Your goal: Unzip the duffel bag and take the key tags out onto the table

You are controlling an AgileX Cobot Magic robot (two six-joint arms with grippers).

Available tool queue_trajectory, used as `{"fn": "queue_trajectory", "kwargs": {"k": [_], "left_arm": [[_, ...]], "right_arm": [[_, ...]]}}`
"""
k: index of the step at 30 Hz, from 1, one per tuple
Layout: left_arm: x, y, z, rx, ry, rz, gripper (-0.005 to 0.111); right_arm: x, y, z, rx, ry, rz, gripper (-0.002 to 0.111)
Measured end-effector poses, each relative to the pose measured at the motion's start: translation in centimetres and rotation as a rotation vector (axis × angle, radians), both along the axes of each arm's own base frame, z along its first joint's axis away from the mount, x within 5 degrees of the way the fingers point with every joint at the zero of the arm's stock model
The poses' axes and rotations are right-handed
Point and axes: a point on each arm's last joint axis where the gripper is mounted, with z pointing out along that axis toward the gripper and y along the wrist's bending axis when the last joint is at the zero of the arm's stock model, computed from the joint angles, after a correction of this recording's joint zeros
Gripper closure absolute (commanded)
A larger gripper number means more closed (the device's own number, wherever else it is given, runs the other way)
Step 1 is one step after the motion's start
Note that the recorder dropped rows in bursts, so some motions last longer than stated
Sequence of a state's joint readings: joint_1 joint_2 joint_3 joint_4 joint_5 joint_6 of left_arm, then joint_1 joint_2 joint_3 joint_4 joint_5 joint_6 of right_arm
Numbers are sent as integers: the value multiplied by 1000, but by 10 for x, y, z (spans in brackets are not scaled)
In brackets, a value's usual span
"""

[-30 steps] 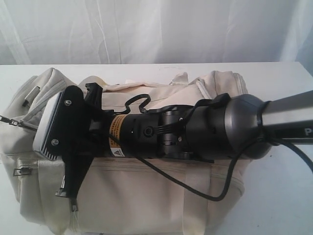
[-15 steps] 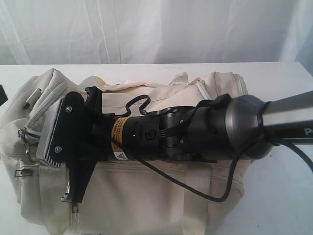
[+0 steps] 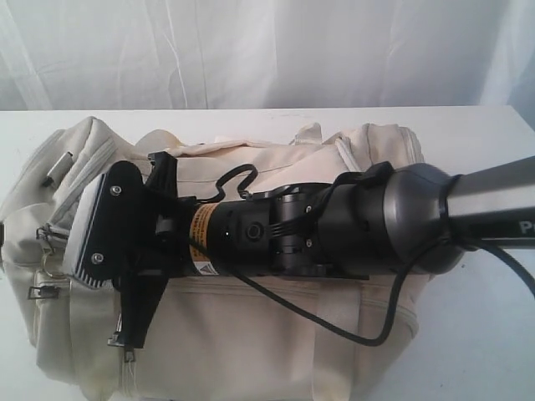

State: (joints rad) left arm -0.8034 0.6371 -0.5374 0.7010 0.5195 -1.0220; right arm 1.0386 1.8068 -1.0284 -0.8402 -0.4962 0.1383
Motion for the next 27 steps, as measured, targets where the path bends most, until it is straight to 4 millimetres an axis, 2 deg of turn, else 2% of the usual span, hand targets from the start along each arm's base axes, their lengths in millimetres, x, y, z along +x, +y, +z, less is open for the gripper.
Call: {"fn": "queue_trajectory", "kwargs": {"k": [4,9,14,19,27], "left_arm": [[-12,-2,-8,16,127,-92,52],[-15,-2,-12,39,153,-116,52],[-12,2,-11,74,111,-92,52],[-6,6,-6,65,41,-20,53],[2,-1,-1,77,-51,-55,53]], "right_arm": [[2,0,1,23,37,-32,108],[2,0,3,44,52,-37,108],[2,0,4,48,53,-38,108],[1,-3,14,63,37,-45,108],[1,-4,17,68,79,-66,108]]}}
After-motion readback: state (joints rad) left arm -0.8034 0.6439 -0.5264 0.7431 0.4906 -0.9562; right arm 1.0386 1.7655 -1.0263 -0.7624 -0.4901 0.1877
